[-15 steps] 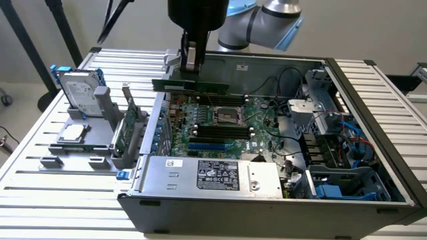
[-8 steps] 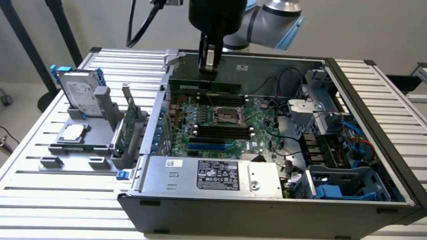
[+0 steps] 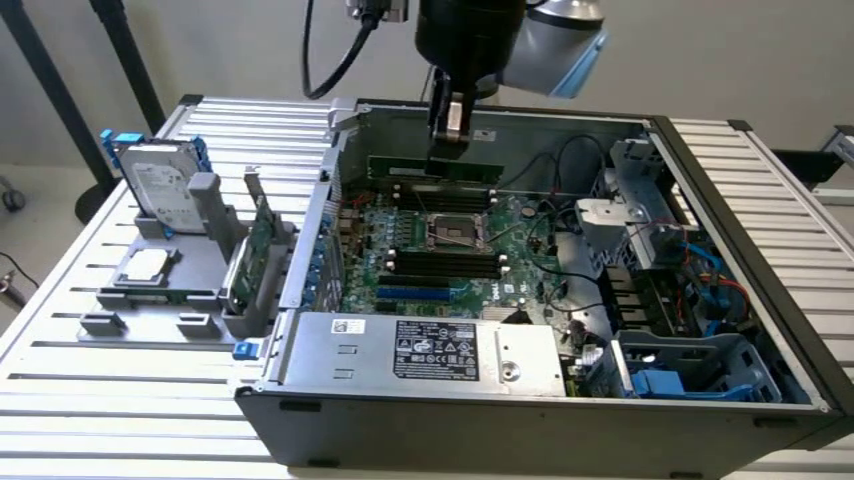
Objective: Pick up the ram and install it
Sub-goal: 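Pick up the ram and move it above insertion slot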
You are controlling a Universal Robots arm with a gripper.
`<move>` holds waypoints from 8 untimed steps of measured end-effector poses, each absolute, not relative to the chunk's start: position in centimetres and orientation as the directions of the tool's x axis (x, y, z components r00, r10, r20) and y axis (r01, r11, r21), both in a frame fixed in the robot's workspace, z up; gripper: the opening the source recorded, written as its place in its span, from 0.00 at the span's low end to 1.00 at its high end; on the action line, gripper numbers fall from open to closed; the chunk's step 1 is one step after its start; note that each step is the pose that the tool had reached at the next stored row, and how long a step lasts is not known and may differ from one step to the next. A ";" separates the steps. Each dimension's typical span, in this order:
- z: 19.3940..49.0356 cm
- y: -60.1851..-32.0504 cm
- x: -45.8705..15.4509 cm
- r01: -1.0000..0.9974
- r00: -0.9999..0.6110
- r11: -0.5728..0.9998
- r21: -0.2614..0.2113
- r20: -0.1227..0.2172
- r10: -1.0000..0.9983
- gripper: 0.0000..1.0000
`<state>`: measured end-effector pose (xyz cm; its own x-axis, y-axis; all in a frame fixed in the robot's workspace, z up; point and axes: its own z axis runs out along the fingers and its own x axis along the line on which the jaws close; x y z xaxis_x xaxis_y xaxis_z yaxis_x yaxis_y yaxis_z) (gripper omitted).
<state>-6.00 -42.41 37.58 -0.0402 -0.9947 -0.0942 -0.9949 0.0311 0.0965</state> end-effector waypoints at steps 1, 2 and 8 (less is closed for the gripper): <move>37.5 -42.0 -5.8 -0.995 -0.040 0.031 0.096 -0.094 -0.995 0.14; 37.4 -41.6 -5.6 -0.995 -0.040 0.031 0.096 -0.094 -0.995 0.14; 36.9 -39.1 -5.2 -0.995 -0.040 0.032 0.094 -0.087 -0.995 0.14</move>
